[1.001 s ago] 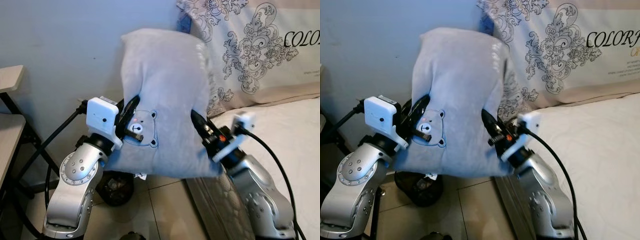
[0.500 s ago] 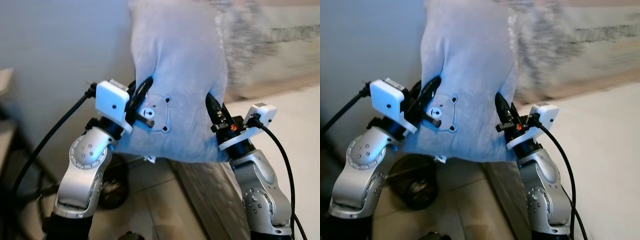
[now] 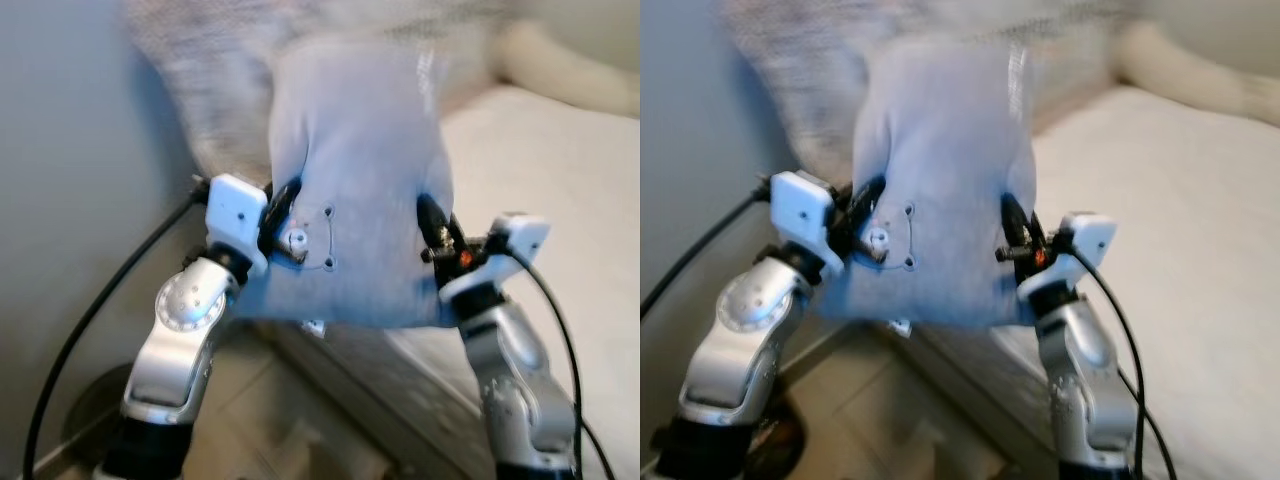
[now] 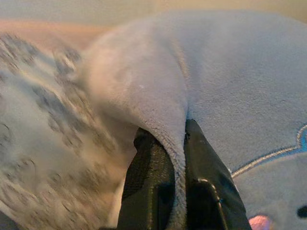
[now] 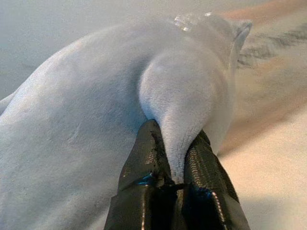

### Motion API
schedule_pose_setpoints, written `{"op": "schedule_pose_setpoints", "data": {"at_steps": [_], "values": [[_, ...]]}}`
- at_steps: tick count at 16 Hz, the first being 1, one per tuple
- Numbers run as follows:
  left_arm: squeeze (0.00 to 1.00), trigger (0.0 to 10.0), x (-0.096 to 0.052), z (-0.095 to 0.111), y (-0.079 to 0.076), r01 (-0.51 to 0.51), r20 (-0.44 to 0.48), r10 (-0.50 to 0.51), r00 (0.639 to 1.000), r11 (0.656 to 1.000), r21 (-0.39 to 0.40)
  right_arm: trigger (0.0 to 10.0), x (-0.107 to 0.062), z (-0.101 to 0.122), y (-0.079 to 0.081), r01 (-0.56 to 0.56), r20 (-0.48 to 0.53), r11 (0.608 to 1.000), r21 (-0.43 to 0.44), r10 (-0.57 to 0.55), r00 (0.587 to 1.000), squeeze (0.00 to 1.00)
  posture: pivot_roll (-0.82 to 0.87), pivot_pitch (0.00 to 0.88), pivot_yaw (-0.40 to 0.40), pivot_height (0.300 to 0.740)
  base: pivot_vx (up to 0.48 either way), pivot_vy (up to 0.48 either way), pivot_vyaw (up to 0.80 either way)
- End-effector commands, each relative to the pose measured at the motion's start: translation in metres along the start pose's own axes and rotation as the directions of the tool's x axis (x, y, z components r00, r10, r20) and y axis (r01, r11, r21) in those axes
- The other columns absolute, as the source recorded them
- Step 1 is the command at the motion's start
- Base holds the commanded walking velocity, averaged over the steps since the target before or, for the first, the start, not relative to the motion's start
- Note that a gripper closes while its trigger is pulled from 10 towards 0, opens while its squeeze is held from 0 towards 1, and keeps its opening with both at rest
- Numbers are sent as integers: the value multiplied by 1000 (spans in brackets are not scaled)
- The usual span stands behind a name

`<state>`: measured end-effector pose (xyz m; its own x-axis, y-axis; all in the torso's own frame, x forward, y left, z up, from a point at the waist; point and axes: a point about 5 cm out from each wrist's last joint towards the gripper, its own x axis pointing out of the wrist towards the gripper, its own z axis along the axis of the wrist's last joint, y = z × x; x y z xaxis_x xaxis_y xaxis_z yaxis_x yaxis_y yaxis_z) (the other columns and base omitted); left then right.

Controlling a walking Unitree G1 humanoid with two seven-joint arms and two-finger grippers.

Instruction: Clean up the room

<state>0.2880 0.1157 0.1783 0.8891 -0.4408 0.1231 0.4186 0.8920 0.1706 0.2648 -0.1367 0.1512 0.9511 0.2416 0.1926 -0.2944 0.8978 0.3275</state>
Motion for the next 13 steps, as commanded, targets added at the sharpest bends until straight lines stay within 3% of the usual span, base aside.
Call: {"op": "schedule_pose_setpoints", "data": {"at_steps": [1,2,4,8,13], "values": [[0,10000,-6,-12,8,-52,-66,51,997,999,-6,10000,4,3,-1,20,8,1000,-20,-20,1000,0,-85,0,50,740,0,0,-800],[0,10000,-12,-31,13,-83,-138,77,987,996,-31,10000,1,-8,-7,68,-61,995,-72,-73,996,0,-92,0,50,740,0,0,-800],[0,10000,-19,-48,18,-139,-217,133,967,990,-12,10000,-3,-19,-9,77,-141,990,-116,-94,986,0,-102,0,54,740,0,0,-800],[0,10000,-32,-63,15,-173,-278,160,947,985,-22,10000,-9,-31,-18,117,-233,973,-201,-164,959,0,-108,0,47,740,0,0,-800],[0,10000,-36,-69,12,-174,-303,166,939,985,0,10000,-10,-32,-22,139,-236,963,-232,-195,952,0,-109,0,34,740,0,0,-800]]}}
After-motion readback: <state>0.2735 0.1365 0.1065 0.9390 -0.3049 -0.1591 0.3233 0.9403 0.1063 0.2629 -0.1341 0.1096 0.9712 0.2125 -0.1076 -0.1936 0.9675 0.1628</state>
